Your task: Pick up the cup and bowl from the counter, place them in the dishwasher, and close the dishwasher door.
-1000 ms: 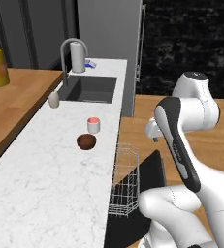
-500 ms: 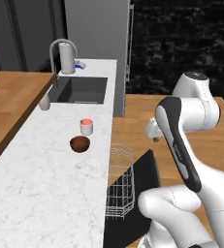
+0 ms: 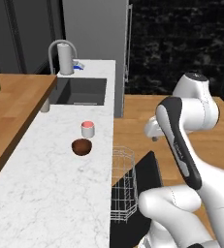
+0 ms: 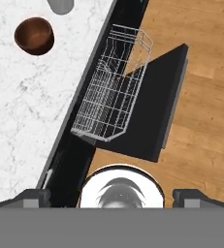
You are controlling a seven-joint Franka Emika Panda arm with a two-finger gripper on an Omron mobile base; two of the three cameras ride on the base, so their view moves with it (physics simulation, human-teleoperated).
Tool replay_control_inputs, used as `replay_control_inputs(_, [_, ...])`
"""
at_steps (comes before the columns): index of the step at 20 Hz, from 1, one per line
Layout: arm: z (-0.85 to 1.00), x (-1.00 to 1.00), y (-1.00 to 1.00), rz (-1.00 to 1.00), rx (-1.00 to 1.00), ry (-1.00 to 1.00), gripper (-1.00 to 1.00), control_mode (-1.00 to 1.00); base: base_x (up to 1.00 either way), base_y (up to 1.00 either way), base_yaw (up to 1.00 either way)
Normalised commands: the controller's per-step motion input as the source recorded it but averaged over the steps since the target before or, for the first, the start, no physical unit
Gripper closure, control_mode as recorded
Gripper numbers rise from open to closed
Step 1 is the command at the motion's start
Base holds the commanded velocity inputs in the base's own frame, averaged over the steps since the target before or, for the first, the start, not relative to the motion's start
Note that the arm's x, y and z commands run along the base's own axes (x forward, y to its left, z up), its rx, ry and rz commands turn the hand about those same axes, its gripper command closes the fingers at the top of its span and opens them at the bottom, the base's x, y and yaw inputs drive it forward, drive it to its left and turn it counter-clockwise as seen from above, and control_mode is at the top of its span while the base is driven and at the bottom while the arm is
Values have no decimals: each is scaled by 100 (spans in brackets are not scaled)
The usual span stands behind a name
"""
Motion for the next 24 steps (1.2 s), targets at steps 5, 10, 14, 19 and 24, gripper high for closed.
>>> replay_control_inputs(5, [-45, 77, 4, 0, 22, 0, -100, -100, 0, 0, 0])
replay_control_inputs(10, [-11, 95, 30, -3, 6, 4, -100, -100, 0, 0, 0])
replay_control_inputs(14, [0, 100, 49, -11, -1, 24, -100, -100, 0, 0, 0])
replay_control_inputs(19, [-11, 84, 55, -13, 0, 8, -100, -100, 0, 0, 0])
replay_control_inputs(24, [-19, 59, 55, -13, 0, 0, -100, -100, 0, 0, 0])
